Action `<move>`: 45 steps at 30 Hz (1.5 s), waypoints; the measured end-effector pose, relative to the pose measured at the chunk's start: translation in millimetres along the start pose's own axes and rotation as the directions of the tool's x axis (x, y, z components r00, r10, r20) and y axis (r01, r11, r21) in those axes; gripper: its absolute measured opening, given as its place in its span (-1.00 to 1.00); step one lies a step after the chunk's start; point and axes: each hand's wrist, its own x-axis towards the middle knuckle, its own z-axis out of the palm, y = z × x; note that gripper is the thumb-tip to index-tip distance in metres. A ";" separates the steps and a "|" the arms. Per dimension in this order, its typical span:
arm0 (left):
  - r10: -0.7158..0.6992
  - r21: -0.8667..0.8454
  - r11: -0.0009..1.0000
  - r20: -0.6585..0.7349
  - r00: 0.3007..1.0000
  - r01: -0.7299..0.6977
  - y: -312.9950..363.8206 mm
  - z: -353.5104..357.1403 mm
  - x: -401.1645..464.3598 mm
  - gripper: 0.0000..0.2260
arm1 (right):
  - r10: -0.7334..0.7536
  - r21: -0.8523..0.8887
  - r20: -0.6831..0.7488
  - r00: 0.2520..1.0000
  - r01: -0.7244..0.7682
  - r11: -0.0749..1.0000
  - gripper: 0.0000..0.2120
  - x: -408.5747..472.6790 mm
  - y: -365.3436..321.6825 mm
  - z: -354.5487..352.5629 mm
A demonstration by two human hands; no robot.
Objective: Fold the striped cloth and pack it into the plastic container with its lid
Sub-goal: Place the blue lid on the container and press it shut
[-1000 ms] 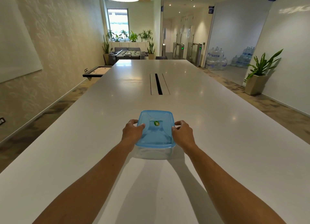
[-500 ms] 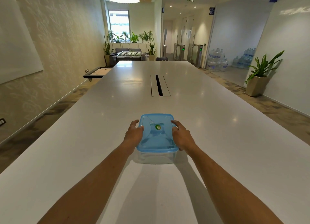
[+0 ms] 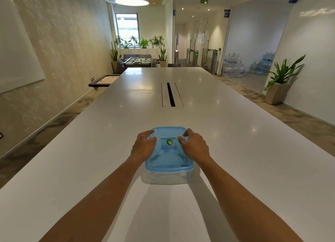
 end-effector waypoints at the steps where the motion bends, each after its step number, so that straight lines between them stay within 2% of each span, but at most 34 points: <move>1: 0.013 0.026 1.000 -0.018 1.000 -0.013 0.1 0.2 2.0 -0.63 | -0.011 -0.008 -0.008 1.000 0.011 1.000 -0.65 2.9 -0.1 0.8; 7: 0.085 0.125 0.990 -0.135 0.987 -0.068 5.7 3.1 23.8 -0.88 | -0.042 -0.024 -0.081 0.996 0.041 0.999 -0.81 19.9 -3.7 1.1; 11: 0.050 0.067 0.997 -0.186 0.981 -0.038 5.5 3.3 36.9 -0.85 | 0.009 0.037 -0.081 0.997 -0.006 0.999 -0.78 32.3 0.3 3.5; 13: 0.017 -0.057 0.998 -0.149 0.989 -0.026 3.2 4.0 42.6 -0.81 | 0.035 0.080 -0.005 0.999 -0.035 0.996 -0.79 39.9 2.7 4.0; 15: -0.015 -0.141 0.990 -0.067 0.998 0.005 0.8 4.4 47.7 -0.72 | 0.055 0.141 0.102 0.993 -0.069 0.987 -0.69 47.0 3.2 0.4; 17: -0.061 -0.205 0.977 0.021 0.998 0.064 -0.6 5.6 51.8 -0.75 | 0.100 0.223 0.200 0.975 -0.144 0.964 -0.64 52.5 2.3 -1.9; 19: -0.072 -0.214 0.974 0.036 0.997 0.078 -1.9 7.0 56.1 -0.78 | 0.121 0.252 0.197 0.973 -0.169 0.953 -0.70 56.4 1.6 0.3; 22: -0.093 -0.199 0.975 0.012 0.996 0.094 -1.5 8.1 61.5 -0.81 | 0.152 0.288 0.121 0.981 -0.181 0.940 -0.72 64.0 0.6 6.5; 25: -0.175 -0.284 0.944 -0.005 0.985 0.166 -3.4 11.1 65.9 -0.79 | 0.232 0.432 0.171 0.958 -0.285 0.856 -0.67 70.4 2.2 12.1; 27: -0.236 -0.331 0.916 0.012 0.972 0.227 -6.8 12.9 68.6 -0.73 | 0.283 0.543 0.237 0.929 -0.368 0.755 -0.62 72.7 5.6 17.5; 30: -0.295 -0.385 0.874 0.065 0.953 0.296 -10.7 13.8 71.1 -0.61 | 0.303 0.691 0.280 0.911 -0.411 0.595 -0.69 74.6 7.7 20.7; 32: -0.292 -0.402 0.867 0.068 0.954 0.295 -11.9 14.7 71.5 -0.60 | 0.316 0.731 0.288 0.904 -0.421 0.537 -0.70 76.1 6.0 21.1; 39: -0.286 -0.397 0.869 0.080 0.955 0.294 -9.9 14.8 72.6 -0.59 | 0.326 0.747 0.254 0.911 -0.399 0.531 -0.75 77.8 3.8 23.6; 45: -0.261 -0.354 0.898 0.051 0.964 0.261 -9.2 15.9 72.0 -0.70 | 0.385 0.697 0.183 0.904 -0.396 0.598 -0.74 77.4 7.6 27.9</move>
